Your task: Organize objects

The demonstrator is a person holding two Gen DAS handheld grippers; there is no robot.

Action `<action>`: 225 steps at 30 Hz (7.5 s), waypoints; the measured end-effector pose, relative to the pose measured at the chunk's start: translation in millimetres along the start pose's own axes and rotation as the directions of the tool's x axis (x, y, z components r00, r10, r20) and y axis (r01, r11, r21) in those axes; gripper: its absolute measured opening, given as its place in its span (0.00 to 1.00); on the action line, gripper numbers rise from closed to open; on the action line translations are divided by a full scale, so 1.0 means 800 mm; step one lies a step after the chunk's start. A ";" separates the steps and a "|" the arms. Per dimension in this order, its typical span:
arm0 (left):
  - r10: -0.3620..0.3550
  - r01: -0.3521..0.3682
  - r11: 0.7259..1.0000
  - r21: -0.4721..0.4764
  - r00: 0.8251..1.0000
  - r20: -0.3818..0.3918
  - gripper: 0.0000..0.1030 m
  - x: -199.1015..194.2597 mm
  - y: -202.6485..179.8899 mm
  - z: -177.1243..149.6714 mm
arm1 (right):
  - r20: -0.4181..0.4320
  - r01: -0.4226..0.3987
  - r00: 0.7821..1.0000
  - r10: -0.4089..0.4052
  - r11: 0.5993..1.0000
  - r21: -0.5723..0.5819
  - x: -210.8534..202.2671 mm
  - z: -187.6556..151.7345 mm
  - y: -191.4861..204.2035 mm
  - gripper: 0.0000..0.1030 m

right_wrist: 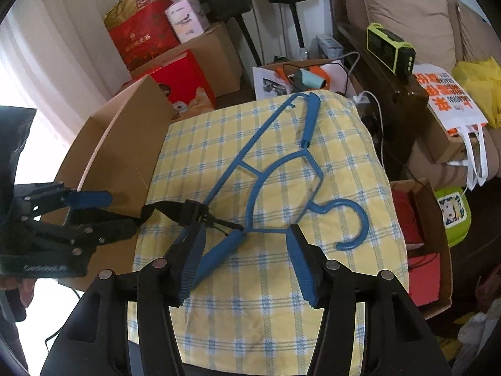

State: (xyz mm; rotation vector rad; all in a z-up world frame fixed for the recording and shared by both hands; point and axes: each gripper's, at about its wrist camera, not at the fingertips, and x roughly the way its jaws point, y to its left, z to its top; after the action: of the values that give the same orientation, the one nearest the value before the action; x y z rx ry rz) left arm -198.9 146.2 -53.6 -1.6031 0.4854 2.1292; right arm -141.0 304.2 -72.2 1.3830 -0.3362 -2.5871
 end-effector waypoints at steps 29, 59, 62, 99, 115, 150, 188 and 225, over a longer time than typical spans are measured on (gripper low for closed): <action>0.121 -0.134 0.984 0.118 0.986 0.112 0.02 -0.023 -0.031 0.015 | 0.014 -0.085 0.996 0.085 0.996 0.004 0.004 -0.007 0.002 0.53; -0.161 0.191 0.981 -0.045 0.915 0.370 0.02 -0.181 0.041 -0.041 | 0.151 -0.180 0.963 0.223 0.951 -0.251 -0.035 0.021 0.139 0.31; -0.148 0.191 0.979 -0.075 0.908 0.392 0.02 -0.192 0.062 -0.053 | 0.146 -0.181 0.963 0.228 0.942 -0.281 -0.040 0.024 0.156 0.29; 0.150 -0.081 0.908 -0.411 0.979 0.139 0.57 -0.108 0.249 -0.142 | -0.020 -0.261 0.962 0.272 0.897 -0.357 0.007 0.005 0.275 0.40; 0.142 0.017 0.871 -0.490 0.948 0.285 0.74 -0.133 0.246 -0.171 | 0.015 -0.209 0.974 0.226 0.921 -0.329 -0.002 0.004 0.244 0.52; 0.076 0.080 0.930 -0.360 0.914 0.399 0.99 -0.138 0.095 -0.112 | 0.133 -0.011 0.990 0.038 0.979 -0.201 -0.062 0.024 0.124 1.00; -0.039 0.090 0.986 -0.143 0.944 0.328 0.91 -0.025 -0.047 0.000 | -0.002 0.140 0.990 -0.141 0.980 0.141 -0.008 -0.016 -0.109 0.68; -0.052 0.091 0.966 -0.240 0.985 0.164 0.81 0.106 -0.041 0.040 | -0.072 0.159 0.986 -0.153 0.983 0.095 0.090 0.052 -0.089 0.44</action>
State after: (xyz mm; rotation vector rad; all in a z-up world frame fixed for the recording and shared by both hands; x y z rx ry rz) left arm -227.7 201.3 -126.9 -1.5360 0.1121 2.3096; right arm -219.5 357.2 -127.1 1.5830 -0.3660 -2.6758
